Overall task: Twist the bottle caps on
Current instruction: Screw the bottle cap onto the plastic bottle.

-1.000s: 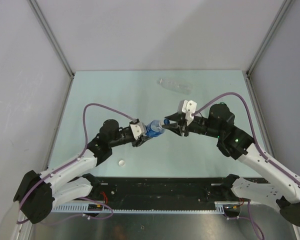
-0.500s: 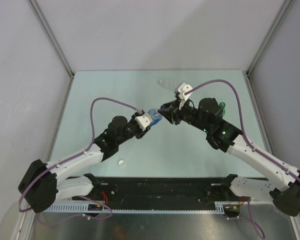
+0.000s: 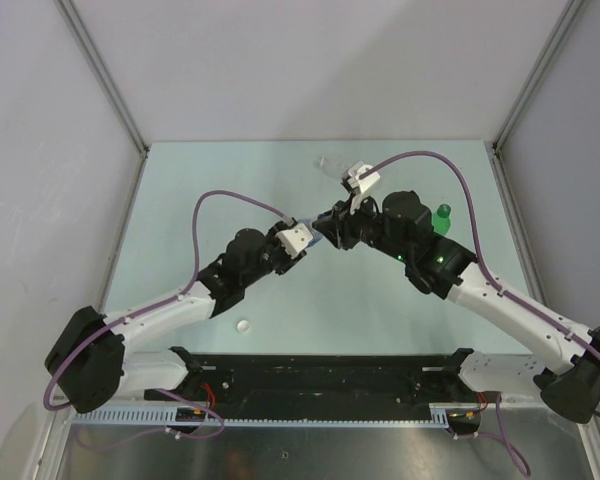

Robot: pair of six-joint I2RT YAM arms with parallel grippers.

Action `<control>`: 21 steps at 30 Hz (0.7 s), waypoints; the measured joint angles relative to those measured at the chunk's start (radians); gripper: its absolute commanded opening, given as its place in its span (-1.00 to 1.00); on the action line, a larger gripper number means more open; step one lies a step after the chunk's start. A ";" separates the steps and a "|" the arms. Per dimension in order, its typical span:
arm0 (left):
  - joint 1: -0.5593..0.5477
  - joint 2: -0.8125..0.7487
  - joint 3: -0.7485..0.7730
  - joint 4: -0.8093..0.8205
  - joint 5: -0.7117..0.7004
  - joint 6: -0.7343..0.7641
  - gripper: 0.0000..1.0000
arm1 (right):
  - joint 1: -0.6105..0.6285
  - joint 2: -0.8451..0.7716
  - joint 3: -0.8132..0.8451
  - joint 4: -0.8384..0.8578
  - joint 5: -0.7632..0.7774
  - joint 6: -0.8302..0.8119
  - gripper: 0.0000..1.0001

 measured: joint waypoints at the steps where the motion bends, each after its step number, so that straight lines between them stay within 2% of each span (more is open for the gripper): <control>1: 0.000 -0.002 0.000 -0.005 0.003 -0.005 -1.00 | 0.003 0.002 0.003 -0.006 0.018 0.000 -1.00; 7: 0.001 -0.056 -0.029 -0.046 0.047 -0.043 -1.00 | 0.005 0.019 0.012 -0.015 0.048 0.000 -1.00; 16: 0.003 -0.195 -0.109 -0.091 0.122 -0.069 -1.00 | -0.050 0.023 0.017 -0.055 -0.164 -0.035 -1.00; 21: 0.003 -0.201 -0.113 -0.104 0.130 -0.071 -1.00 | -0.055 0.023 0.017 -0.075 -0.195 -0.049 -0.90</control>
